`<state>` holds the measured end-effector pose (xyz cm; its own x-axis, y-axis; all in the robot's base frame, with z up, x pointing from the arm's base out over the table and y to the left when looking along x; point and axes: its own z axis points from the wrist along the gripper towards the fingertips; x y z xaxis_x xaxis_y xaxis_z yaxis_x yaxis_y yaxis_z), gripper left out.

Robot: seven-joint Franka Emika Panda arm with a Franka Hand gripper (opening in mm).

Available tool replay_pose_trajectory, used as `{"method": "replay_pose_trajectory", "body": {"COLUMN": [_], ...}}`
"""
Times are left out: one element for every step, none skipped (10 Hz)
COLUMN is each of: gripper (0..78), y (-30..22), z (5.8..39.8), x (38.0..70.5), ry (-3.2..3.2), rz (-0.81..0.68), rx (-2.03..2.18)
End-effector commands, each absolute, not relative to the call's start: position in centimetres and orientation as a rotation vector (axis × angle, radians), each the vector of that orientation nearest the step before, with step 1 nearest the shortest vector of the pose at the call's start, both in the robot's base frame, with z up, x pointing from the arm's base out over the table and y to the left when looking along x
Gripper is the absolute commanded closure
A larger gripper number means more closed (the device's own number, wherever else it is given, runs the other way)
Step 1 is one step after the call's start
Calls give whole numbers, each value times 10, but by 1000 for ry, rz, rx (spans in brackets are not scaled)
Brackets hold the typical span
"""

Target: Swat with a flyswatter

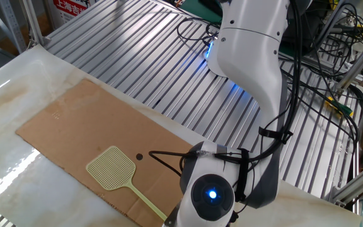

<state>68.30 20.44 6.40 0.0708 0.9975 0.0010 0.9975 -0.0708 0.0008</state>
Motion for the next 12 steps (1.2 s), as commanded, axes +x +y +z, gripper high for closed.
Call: {"method": "replay_pose_trajectory", "body": {"gripper": [1, 1, 764, 764, 764, 764, 764, 764, 764, 764, 764, 764], "y": [205, 205, 205, 205, 205, 205, 205, 205, 205, 205, 205, 205], "z": [65, 65, 65, 65, 65, 65, 65, 65, 65, 65, 65, 65], "x": [684, 684, 684, 684, 684, 684, 684, 684, 684, 684, 684, 684], "ry": [-2154, -2154, -2154, -2154, -2154, -2154, -2154, -2154, -2154, -2154, -2154, -2154], "rz": [17, 24, 24, 24, 24, 24, 24, 24, 24, 24, 24, 24], "rx": [-2281, -2276, -2276, -2276, -2276, -2276, -2276, -2276, -2276, -2276, -2276, -2276]}}
